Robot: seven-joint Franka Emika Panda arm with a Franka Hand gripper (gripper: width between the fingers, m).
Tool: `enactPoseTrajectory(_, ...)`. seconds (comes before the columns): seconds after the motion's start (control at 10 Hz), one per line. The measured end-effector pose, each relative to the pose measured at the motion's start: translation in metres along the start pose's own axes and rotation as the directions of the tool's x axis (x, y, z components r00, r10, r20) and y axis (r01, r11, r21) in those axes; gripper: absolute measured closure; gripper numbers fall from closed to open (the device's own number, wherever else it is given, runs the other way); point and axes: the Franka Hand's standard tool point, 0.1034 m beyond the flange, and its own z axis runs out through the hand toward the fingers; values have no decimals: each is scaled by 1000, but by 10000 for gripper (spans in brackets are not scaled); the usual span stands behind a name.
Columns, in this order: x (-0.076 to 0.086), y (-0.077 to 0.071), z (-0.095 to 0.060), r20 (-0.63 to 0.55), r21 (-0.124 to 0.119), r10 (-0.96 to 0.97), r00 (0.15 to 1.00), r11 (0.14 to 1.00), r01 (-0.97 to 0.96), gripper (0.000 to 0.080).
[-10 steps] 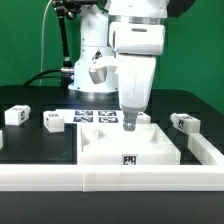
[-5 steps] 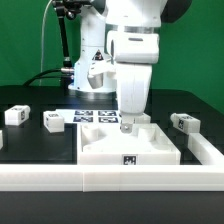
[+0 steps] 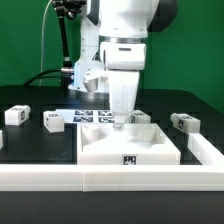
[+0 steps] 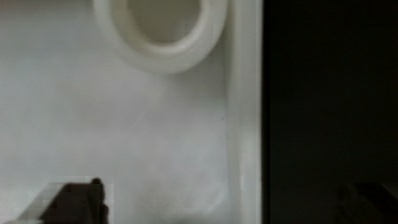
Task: Assemble one leg
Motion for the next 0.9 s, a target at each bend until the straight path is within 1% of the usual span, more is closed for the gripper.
enactPoseTrajectory(0.1, -7, -4, 3, -5, -16, 2, 1000, 1000, -2, 150)
enactPoseTrajectory(0.2, -9, -11, 9, -8, -12, 9, 1000, 1000, -9, 150)
enactPoseTrajectory(0.3, -9, -13, 14, -10, -5, 9, 1000, 1000, -9, 150)
enactPoseTrajectory(0.4, -7, -13, 18, -10, -1, 17, 1000, 1000, -17, 150)
enactPoseTrajectory(0.6, 2, -15, 24, -8, 10, 0, 1000, 1000, 0, 150)
enactPoseTrajectory(0.7, 5, -15, 25, -7, 5, -12, 1000, 1000, 12, 150)
enactPoseTrajectory(0.8, 4, -15, 26, -7, 6, -10, 1000, 1000, 10, 150)
enactPoseTrajectory(0.9, 3, -15, 26, -7, 6, -9, 1000, 1000, 9, 286)
